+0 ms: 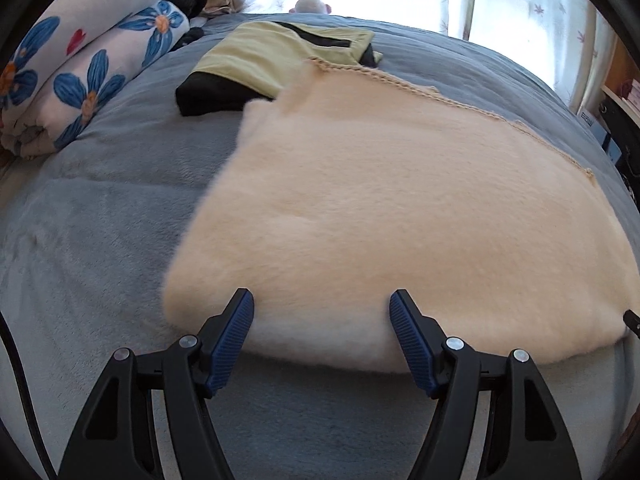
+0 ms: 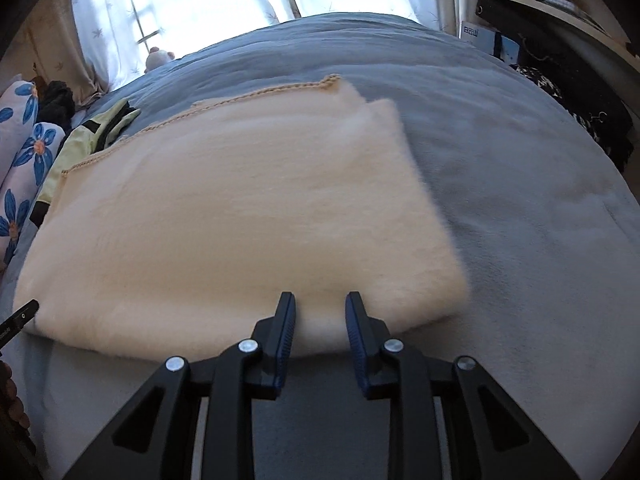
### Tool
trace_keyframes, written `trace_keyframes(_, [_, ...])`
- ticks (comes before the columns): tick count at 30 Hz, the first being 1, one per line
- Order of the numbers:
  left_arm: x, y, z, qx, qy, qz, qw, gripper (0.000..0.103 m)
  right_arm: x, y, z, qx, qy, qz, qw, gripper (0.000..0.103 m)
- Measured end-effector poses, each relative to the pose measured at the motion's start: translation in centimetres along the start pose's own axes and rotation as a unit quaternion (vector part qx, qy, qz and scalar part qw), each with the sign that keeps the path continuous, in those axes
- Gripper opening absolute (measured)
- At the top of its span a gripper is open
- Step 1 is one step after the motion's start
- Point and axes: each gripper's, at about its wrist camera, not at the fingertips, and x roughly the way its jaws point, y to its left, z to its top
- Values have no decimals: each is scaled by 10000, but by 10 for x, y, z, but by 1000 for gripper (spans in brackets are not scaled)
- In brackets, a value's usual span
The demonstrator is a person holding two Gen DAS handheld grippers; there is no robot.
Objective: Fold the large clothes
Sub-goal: 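Pull both tools back from the folded cardigan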
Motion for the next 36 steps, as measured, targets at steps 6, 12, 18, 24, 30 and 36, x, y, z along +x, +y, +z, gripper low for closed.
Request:
trace_keyframes(6, [1, 2, 2, 33, 31, 86, 10000, 69, 1, 5, 0, -95, 14, -180, 9998, 25])
trace_keyframes(12, [1, 2, 1, 34, 63, 92, 9999, 69, 1, 7, 0, -88, 50, -221, 9997, 26])
trace_keyframes(18, [0, 2, 1, 30, 135, 121, 9998, 71, 1, 9, 3, -91, 173, -274, 9994, 27])
trace_keyframes(24, [-1, 2, 2, -15, 352, 88, 9993, 76, 0, 10, 6, -57, 406, -260, 9988, 29])
trace_keyframes(30, [-7, 14, -2, -314, 689, -168, 9970, 79, -11, 6, 2, 136, 641, 68, 9978, 31])
trace_keyframes(36, [-22, 27, -16, -574, 824, -426, 9940, 79, -37, 3, -7, 246, 551, 436, 9972, 41])
